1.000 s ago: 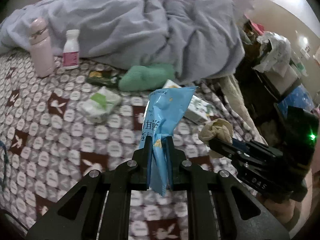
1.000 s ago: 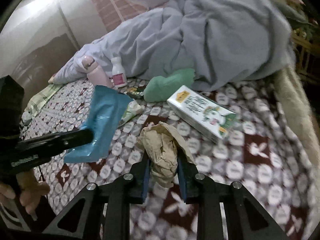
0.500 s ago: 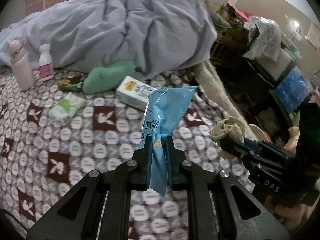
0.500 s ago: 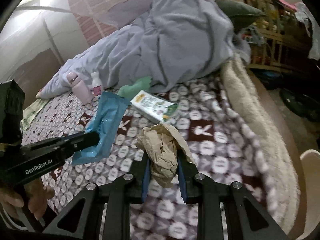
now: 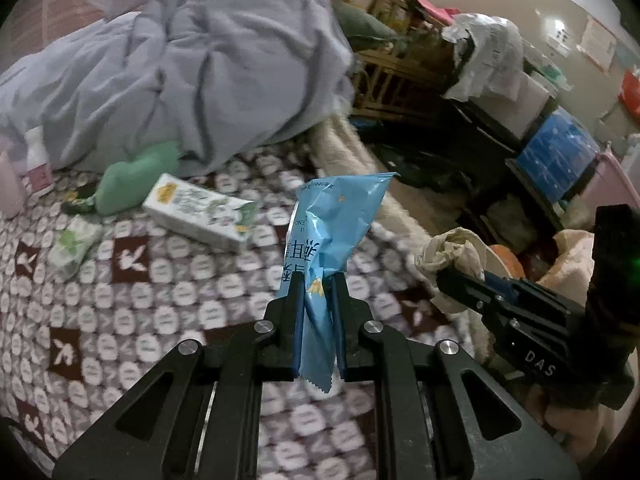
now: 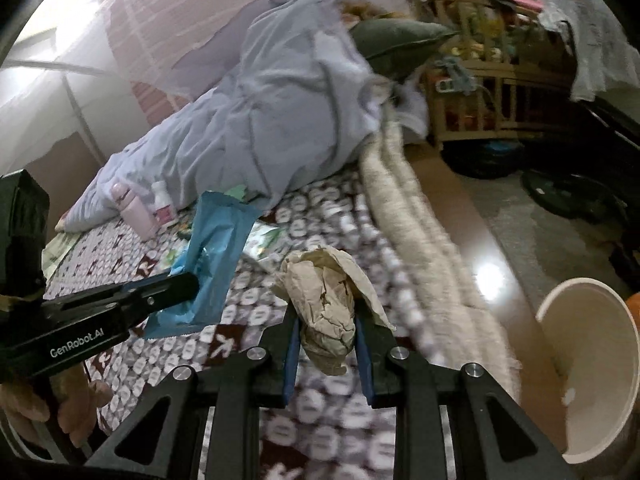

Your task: Collect trash

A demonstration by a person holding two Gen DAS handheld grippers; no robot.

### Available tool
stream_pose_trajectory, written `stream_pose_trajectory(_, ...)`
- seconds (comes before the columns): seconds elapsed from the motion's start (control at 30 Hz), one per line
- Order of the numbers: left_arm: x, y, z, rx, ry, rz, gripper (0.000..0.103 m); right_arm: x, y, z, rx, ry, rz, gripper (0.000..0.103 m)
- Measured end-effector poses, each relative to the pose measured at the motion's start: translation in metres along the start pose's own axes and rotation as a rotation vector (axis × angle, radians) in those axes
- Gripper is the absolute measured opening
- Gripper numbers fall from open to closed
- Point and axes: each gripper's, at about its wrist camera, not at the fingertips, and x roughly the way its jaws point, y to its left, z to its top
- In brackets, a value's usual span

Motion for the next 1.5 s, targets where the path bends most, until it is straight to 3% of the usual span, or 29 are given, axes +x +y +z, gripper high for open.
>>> stream_pose_trajectory(0.7, 0.033, -0.102, 0.013, 0.137, 0.041, -0.137, 0.010, -0.047, -0.091, -0.013, 0.133, -0.043, -0.155, 0.023)
stream_pose_trajectory(1.5, 0.081, -0.190, 0.020, 0.209, 0.131, -0.302, 0.010, -0.079, -0.174, -0.030, 0.276, -0.061, -0.304, 0.023)
